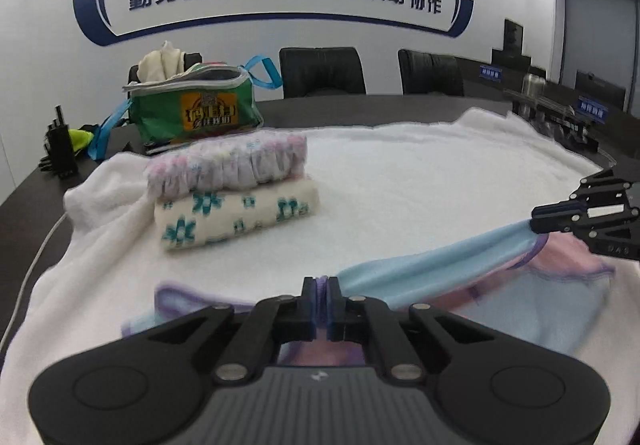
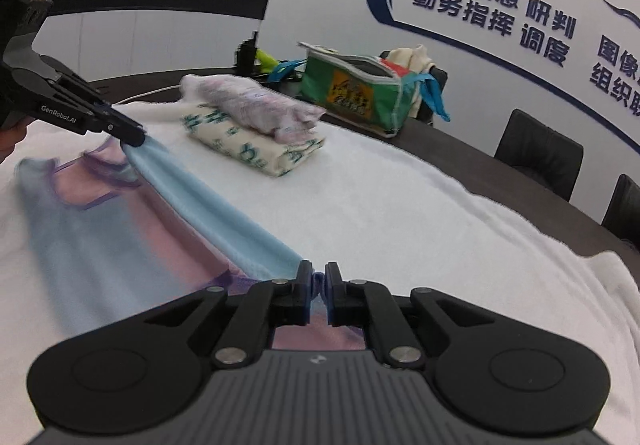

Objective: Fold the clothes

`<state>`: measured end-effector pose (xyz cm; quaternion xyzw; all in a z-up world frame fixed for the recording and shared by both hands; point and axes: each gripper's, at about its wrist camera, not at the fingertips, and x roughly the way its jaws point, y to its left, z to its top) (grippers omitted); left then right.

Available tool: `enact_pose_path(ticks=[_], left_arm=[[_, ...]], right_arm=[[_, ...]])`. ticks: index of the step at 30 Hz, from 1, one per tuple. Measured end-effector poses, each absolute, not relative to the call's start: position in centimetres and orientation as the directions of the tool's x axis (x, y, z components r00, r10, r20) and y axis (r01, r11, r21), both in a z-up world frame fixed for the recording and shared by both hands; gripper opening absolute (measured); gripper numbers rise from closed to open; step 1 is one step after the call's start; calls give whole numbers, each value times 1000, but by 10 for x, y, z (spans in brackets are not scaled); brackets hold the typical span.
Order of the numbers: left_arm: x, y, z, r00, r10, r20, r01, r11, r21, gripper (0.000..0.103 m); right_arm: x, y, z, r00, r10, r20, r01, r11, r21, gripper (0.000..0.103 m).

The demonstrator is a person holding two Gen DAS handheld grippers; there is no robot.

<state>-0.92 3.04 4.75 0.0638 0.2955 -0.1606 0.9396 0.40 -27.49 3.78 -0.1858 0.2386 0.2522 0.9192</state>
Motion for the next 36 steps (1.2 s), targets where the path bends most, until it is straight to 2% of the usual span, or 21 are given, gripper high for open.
enact_pose_path(ticks=[6, 9, 10, 11, 12, 13, 17, 20, 22, 27, 31, 34, 36], left_arm=[[-51, 28, 22, 726, -256, -638, 364, 930, 41, 11], [-64, 38, 40, 752, -307, -584, 358, 933, -30, 11], [-64, 38, 48, 766, -324, -556, 355, 933, -55, 17], [-62, 36, 53, 778, -332, -534, 349, 934, -73, 27], [-60, 35, 59, 789, -340, -512, 344, 935, -91, 31], [-55, 30, 61, 799, -335, -500, 334, 938, -94, 35], [-26, 5, 46, 817, -236, -527, 259, 965, -30, 35], [-9, 2, 24, 780, -184, -598, 204, 978, -36, 34], [-9, 8, 14, 756, -206, -621, 201, 976, -79, 34], [-20, 16, 8, 757, -207, -620, 204, 976, -77, 38], [-25, 30, 7, 754, -221, -618, 201, 974, -102, 39], [-34, 36, 14, 750, -225, -622, 177, 974, -138, 39], [-39, 34, 31, 777, -244, -580, 181, 970, -165, 39]], right_arm=[[-35, -279, 8, 699, 344, -627, -583, 782, -221, 8], [-46, -284, 18, 725, 353, -592, -563, 798, -214, 17], [-49, -286, 24, 735, 365, -572, -557, 806, -200, 20], [-48, -287, 29, 745, 375, -552, -548, 815, -186, 28], [-46, -286, 34, 755, 382, -533, -540, 824, -173, 33], [-43, -284, 36, 760, 389, -520, -533, 831, -158, 33], [-22, -263, 35, 754, 414, -510, -526, 846, -91, 33], [-9, -238, 26, 733, 425, -532, -538, 840, -69, 33], [-5, -224, 19, 729, 419, -541, -541, 837, -82, 33], [-2, -206, 0, 695, 384, -608, -553, 826, -109, 33], [-9, -228, -1, 705, 330, -628, -487, 869, -90, 34], [-21, -247, 6, 745, 284, -604, -425, 899, -102, 35], [-27, -252, 14, 767, 283, -576, -406, 909, -94, 35]])
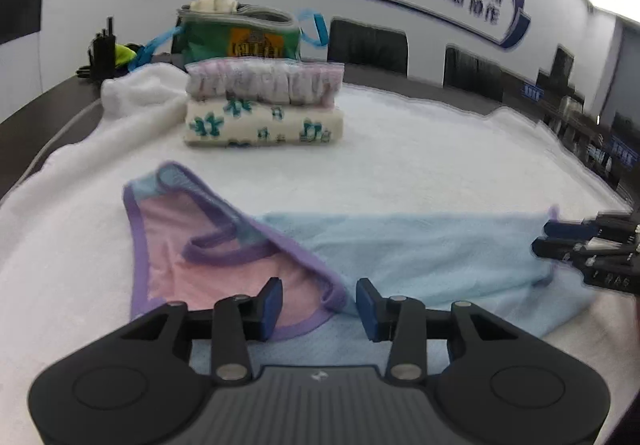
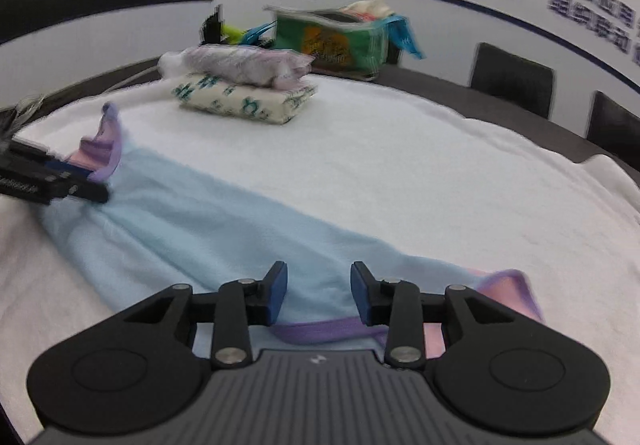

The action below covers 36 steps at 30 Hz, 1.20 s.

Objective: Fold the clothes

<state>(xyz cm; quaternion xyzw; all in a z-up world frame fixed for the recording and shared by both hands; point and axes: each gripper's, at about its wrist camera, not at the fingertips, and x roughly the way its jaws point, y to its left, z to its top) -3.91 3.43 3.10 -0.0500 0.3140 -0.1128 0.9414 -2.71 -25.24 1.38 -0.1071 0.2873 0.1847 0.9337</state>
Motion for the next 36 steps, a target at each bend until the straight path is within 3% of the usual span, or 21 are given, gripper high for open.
enact_pose_path(ticks=[5, 8, 12, 14, 15, 19, 21, 24, 28, 30, 31, 32, 36], left_arm=[[-35, 7, 67, 836, -296, -462, 261, 955, -139, 46], [-12, -11, 49, 812, -251, -527, 243, 966, -85, 45], [7, -7, 15, 740, -226, -634, 184, 974, -133, 41], [3, -7, 9, 750, -224, -622, 192, 974, -119, 41], [1, -7, 9, 752, -222, -621, 196, 974, -111, 41], [-6, -6, 3, 772, -229, -593, 205, 973, -109, 44], [-9, -7, 4, 775, -234, -586, 215, 971, -103, 48], [-5, -7, 3, 773, -246, -585, 224, 968, -110, 51], [-4, -6, 3, 774, -248, -583, 225, 968, -112, 52], [-5, -5, 3, 774, -251, -581, 225, 967, -118, 52], [-5, -5, 3, 774, -252, -581, 225, 967, -120, 52], [-5, -5, 3, 774, -253, -580, 225, 967, -122, 52], [-5, -7, 3, 775, -247, -582, 225, 968, -111, 52]], right_arm=[[-25, -225, 25, 756, 393, -523, -504, 860, -83, 35], [-12, -202, 17, 729, 415, -544, -548, 830, -102, 35], [-4, -203, 5, 712, 385, -587, -543, 832, -113, 35], [0, -222, -1, 717, 351, -602, -501, 860, -95, 36], [2, -235, -2, 725, 326, -606, -464, 882, -81, 41], [5, -300, 6, 792, 156, -590, -217, 975, -34, 41], [1, -333, 16, 816, 109, -568, -99, 994, 49, 41], [-5, -371, 22, 834, 188, -519, -53, 963, 263, 47], [10, -388, 11, 815, 267, -515, -30, 906, 422, 46], [26, -387, 0, 791, 257, -555, 9, 903, 430, 40], [34, -387, -6, 777, 260, -573, 26, 897, 442, 19], [38, -387, -11, 774, 256, -579, 40, 893, 449, 3], [36, -390, -17, 812, 216, -542, 69, 887, 456, 2]])
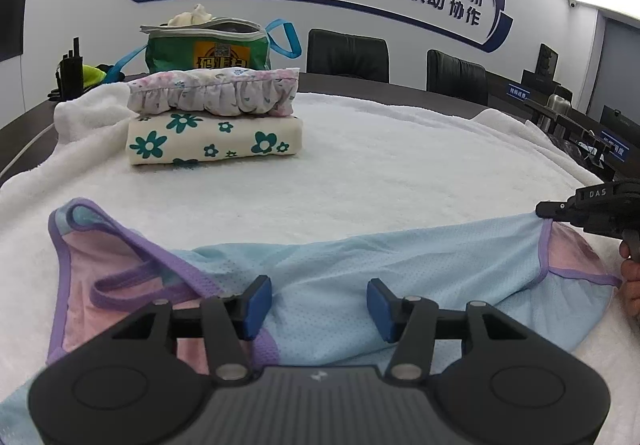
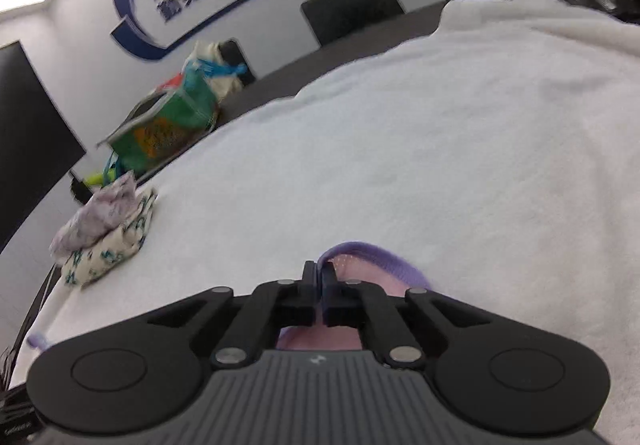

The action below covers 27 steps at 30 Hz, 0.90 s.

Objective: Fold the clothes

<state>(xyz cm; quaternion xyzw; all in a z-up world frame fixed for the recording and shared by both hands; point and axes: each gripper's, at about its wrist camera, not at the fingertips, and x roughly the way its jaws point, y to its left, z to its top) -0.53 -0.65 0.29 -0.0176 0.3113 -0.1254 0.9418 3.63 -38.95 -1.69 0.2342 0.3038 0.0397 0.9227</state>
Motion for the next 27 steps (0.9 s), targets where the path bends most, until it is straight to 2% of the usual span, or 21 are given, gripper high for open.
enact_pose_path(ticks=[5, 7, 9, 11, 13, 16, 20, 23, 25, 27], left_arm=[[-5, -8, 3, 775, -244, -583, 226, 968, -104, 53], [-6, -6, 3, 775, -247, -582, 226, 968, -111, 53], [-6, -6, 3, 775, -247, -581, 225, 968, -111, 53], [-6, -7, 3, 776, -245, -581, 224, 969, -109, 53], [-7, -6, 4, 776, -247, -580, 224, 968, -113, 53], [-7, -4, 4, 775, -257, -578, 224, 966, -128, 53], [-6, -3, 4, 775, -258, -578, 223, 966, -132, 53], [-8, -2, 6, 781, -244, -575, 209, 970, -127, 52], [-18, 3, 14, 805, -207, -556, 164, 978, -127, 50], [-42, 16, 29, 836, -223, -501, 175, 974, -142, 52]], right_arm=[[39, -386, -19, 794, 194, -576, 78, 908, 412, 5], [36, -383, -16, 796, 166, -582, 79, 925, 371, 10], [28, -379, -8, 809, 126, -575, 85, 942, 325, 22], [21, -372, -1, 813, 146, -564, 48, 948, 315, 30], [18, -362, 0, 800, 175, -574, 8, 954, 301, 30], [13, -340, -5, 783, 123, -609, -21, 985, 172, 30], [-7, -316, 12, 831, 62, -553, -46, 998, 42, 30], [-21, -278, 22, 836, 172, -521, -204, 979, -6, 30], [-22, -248, 15, 787, 252, -563, -322, 946, -27, 30], [-18, -227, 1, 734, 268, -624, -391, 918, -67, 30]])
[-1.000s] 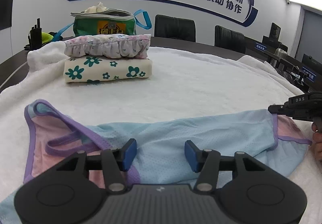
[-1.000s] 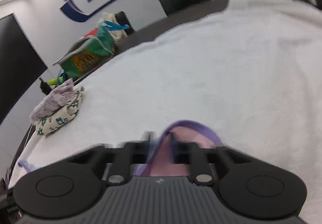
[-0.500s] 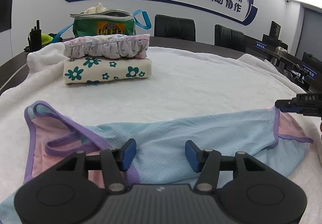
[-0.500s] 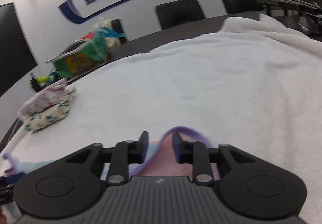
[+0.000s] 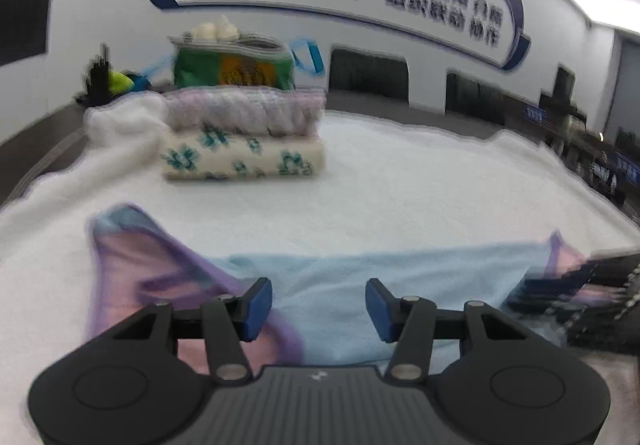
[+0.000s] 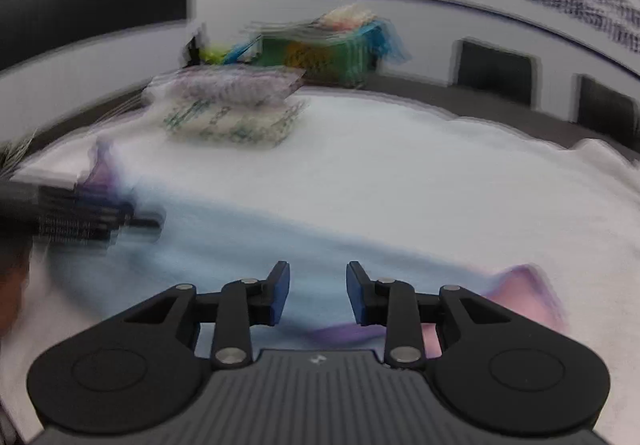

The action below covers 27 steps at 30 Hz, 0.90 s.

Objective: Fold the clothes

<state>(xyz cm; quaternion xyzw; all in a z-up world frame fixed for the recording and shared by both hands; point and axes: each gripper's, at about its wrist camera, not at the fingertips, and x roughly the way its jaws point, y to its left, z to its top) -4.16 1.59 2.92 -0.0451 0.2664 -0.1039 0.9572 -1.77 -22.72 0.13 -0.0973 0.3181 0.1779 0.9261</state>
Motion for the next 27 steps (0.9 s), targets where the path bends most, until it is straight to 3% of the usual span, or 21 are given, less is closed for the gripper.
enact_pose_path(ticks=[4, 9, 14, 17, 20, 22, 25, 27], left_arm=[[-92, 70, 48, 866, -275, -417, 220, 960, -175, 56], [-106, 150, 37, 862, -241, -446, 126, 954, -273, 57], [-98, 166, 24, 844, -264, -466, 124, 943, -310, 55], [-90, 165, 17, 840, -218, -497, 78, 955, -288, 53], [-83, 166, 13, 838, -205, -506, 63, 957, -284, 50], [-81, 168, 11, 838, -199, -507, 53, 956, -288, 50], [-80, 178, 11, 836, -170, -521, -3, 949, -314, 50], [-80, 193, 15, 843, -168, -511, -39, 929, -369, 50]], right_arm=[[-22, -213, 2, 734, 247, -632, -441, 882, -167, 35], [-20, -194, 38, 738, 361, -570, -515, 847, -130, 42], [14, -111, 59, 671, 522, -526, -688, 703, -180, 45], [39, -51, 60, 588, 592, -551, -774, 611, -169, 45], [63, -3, 43, 543, 573, -614, -799, 577, -169, 44], [73, 12, 32, 544, 550, -634, -794, 581, -178, 38], [71, 20, 25, 525, 563, -639, -810, 560, -173, 3], [55, 22, 22, 530, 577, -622, -828, 509, -234, 3]])
